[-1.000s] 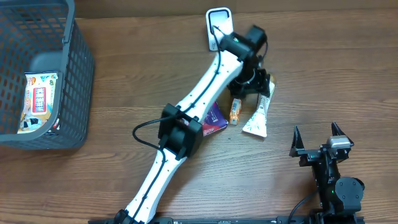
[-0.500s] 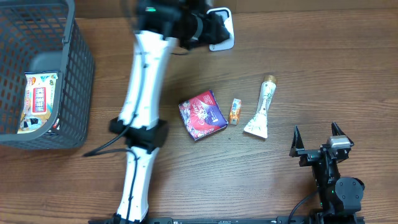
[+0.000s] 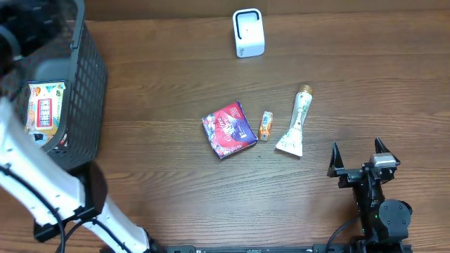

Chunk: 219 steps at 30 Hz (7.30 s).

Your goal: Scan the item barcode

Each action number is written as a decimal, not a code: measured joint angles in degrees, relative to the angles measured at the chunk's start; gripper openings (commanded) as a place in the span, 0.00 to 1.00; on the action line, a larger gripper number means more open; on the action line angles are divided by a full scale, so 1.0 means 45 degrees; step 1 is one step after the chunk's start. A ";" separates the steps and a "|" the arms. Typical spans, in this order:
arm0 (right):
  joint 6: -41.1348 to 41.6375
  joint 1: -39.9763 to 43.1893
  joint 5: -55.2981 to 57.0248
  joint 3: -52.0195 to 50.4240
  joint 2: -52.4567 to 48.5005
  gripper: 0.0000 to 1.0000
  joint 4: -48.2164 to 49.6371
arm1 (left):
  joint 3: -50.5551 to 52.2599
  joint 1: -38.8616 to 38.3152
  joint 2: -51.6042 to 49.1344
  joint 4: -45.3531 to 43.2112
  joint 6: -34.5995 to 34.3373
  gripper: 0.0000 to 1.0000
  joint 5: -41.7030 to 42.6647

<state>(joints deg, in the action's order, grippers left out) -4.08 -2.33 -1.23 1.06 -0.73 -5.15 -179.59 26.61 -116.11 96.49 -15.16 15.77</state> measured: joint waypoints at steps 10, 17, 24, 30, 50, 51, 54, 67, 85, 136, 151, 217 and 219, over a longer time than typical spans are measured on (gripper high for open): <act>-0.0005 -0.0005 0.0000 0.0000 0.0000 1.00 0.0000 | 0.2953 0.2375 -0.0053 -0.0102 0.0160 1.00 -0.2137; 0.0000 -0.0005 0.0000 0.0000 0.0000 1.00 -0.0010 | 0.5785 0.2370 -0.0068 -0.1831 0.0126 0.98 -0.2958; -0.0005 0.0000 0.0000 0.0000 0.0000 1.00 0.0000 | 0.8199 0.2370 -0.0087 -0.3769 0.0170 0.97 -0.3376; -0.0005 0.0000 0.0000 0.0000 0.0000 1.00 0.0000 | 1.0550 0.2370 -0.0092 -0.5129 0.0986 0.95 -0.3468; 0.0000 -0.0005 0.0000 0.0000 0.0000 1.00 -0.0005 | 1.8161 0.2288 -0.0180 -1.1060 0.4177 0.89 -0.4299; 0.0005 -0.0005 0.0000 0.0000 0.0000 1.00 -0.0005 | 1.8423 0.2263 -0.0180 -1.1254 0.4342 0.89 -0.4328; -0.0005 -0.0005 0.0000 0.0000 0.0000 1.00 0.0000 | 1.9278 0.2166 -0.0180 -1.2007 0.4755 0.90 -0.4337; 0.0000 0.0000 0.0000 0.0000 0.0000 1.00 0.0000 | 2.1789 0.2103 -0.0024 -1.4702 0.5168 0.70 -0.5110; 0.0005 0.0000 0.0000 0.0000 0.0000 1.00 -0.0005 | 2.2226 0.2079 0.0282 -1.3585 0.5411 0.04 -0.5513; 0.0000 -0.0005 0.0000 0.0000 0.0000 1.00 -0.0005 | 2.1128 0.1987 -0.0510 -1.5310 0.2069 0.04 -0.5285; 0.0000 0.0000 0.0005 0.0000 0.0000 1.00 -0.0005 | 2.1260 0.1987 0.2390 -1.4921 0.0350 0.04 -0.5163; 0.0000 0.0000 0.0000 0.0000 0.0000 1.00 -0.0010 | 2.0618 -1.3566 0.0971 -1.5004 -0.4847 0.42 0.1146; 0.0000 -0.0005 0.0000 0.0000 0.0000 1.00 -0.0005 | 1.9904 -1.3352 0.1039 -1.4362 -0.4566 0.45 0.1321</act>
<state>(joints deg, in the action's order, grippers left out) -4.08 -2.35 -1.23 1.06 -0.73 -5.17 -90.02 -33.47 -111.44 31.86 -35.70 21.71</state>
